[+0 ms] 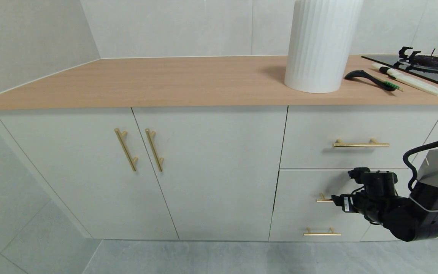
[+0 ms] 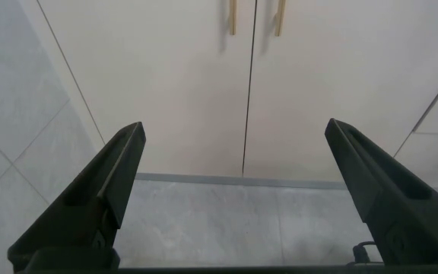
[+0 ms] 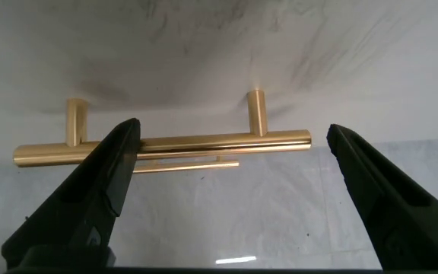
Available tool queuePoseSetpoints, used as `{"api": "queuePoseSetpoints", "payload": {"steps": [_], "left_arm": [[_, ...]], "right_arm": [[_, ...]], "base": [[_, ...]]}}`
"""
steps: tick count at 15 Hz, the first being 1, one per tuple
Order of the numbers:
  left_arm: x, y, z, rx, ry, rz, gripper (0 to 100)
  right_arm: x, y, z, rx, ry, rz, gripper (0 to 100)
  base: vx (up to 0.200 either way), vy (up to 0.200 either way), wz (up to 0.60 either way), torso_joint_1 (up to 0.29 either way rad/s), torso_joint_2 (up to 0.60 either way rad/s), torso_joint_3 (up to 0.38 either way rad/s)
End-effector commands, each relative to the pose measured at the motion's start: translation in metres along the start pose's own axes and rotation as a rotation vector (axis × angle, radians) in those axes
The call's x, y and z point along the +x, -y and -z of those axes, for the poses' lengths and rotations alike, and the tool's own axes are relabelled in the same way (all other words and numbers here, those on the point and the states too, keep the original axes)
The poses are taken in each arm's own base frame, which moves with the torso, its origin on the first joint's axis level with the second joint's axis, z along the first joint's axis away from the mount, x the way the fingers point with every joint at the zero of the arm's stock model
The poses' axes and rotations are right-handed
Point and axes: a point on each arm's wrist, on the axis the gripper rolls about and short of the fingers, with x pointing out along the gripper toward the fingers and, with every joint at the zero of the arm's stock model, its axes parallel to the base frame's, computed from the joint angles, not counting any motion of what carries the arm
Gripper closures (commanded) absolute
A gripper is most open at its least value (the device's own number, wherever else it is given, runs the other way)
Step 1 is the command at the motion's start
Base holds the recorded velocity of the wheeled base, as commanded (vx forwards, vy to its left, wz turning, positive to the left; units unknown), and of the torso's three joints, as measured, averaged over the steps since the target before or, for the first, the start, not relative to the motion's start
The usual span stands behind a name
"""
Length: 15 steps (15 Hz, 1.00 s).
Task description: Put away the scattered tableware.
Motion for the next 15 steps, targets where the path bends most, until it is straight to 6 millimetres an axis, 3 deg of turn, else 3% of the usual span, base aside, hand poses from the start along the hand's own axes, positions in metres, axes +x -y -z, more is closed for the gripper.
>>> {"api": "queuePoseSetpoints", "payload": {"steps": [1,5,6,9,10,12,13,15], "left_arm": [[0.000,0.000,0.000,-0.001,-0.002,-0.001,0],[0.000,0.000,0.000,-0.001,-0.002,-0.001,0],[0.000,0.000,0.000,0.000,-0.002,-0.001,0],[0.000,0.000,0.000,0.000,-0.002,-0.001,0],[0.000,0.000,0.000,0.000,-0.002,-0.001,0],[0.000,0.000,0.000,0.000,-0.002,-0.001,0],[0.000,0.000,0.000,-0.001,-0.002,-0.001,0],[0.000,0.000,0.000,0.000,-0.002,-0.001,0]], "right_arm": [[0.001,0.000,0.004,-0.010,-0.018,0.002,0],[-0.007,0.003,0.005,-0.038,-0.031,0.003,0],[-0.021,0.005,0.001,-0.066,-0.044,0.002,0],[-0.091,0.017,-0.037,-0.091,-0.103,-0.051,0],[-0.145,0.021,-0.063,-0.099,-0.127,-0.144,0],[-0.197,0.029,-0.087,-0.096,-0.114,-0.195,0],[-0.208,0.029,-0.092,-0.095,-0.078,-0.204,0],[-0.205,0.026,-0.095,-0.081,-0.066,-0.209,0]], "base": [[0.000,0.000,0.00,0.000,0.00,0.000],[0.000,0.000,0.00,0.000,0.00,0.000],[0.000,0.000,0.00,0.000,0.00,0.000],[0.000,0.000,0.00,0.000,0.00,0.000],[0.000,0.000,0.00,0.000,0.00,0.000],[0.000,0.000,0.00,0.000,0.00,0.000],[0.000,0.000,0.00,0.000,0.00,0.000],[0.000,0.000,0.00,0.000,0.00,0.000]]}}
